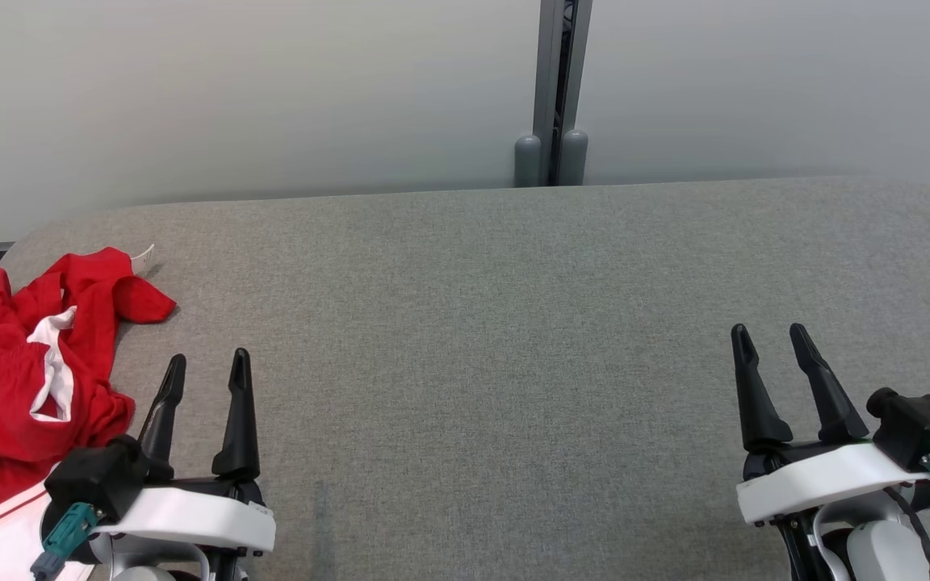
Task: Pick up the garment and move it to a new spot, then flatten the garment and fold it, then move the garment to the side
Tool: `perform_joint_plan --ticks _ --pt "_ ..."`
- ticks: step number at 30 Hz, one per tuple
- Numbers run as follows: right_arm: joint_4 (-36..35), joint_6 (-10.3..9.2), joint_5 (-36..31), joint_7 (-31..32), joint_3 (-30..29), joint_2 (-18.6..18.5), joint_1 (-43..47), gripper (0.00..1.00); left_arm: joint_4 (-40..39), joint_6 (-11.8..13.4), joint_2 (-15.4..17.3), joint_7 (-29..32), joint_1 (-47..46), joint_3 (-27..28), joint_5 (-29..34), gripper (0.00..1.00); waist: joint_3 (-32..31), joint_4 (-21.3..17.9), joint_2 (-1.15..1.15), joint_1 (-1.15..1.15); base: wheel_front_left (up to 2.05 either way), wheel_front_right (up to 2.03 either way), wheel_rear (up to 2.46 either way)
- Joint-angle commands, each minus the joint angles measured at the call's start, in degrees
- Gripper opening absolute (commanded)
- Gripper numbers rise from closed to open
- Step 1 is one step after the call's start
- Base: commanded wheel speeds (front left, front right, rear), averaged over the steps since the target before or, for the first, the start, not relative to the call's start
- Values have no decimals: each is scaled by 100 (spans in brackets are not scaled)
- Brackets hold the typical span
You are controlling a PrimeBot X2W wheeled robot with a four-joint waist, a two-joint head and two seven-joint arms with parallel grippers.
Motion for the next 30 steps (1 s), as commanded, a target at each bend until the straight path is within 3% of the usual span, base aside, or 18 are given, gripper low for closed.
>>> perform_joint_plan --ticks 1,30 --pt "-26 10 -143 -63 5 -52 -100 100 -53 39 34 -45 -97 -2 159 100 -2 0 0 0 0 0 0" --pt "61 14 -1363 -400 130 -71 -139 100 -103 91 50 -375 -66 -147 1355 100 -39 28 0 0 0 0 0"
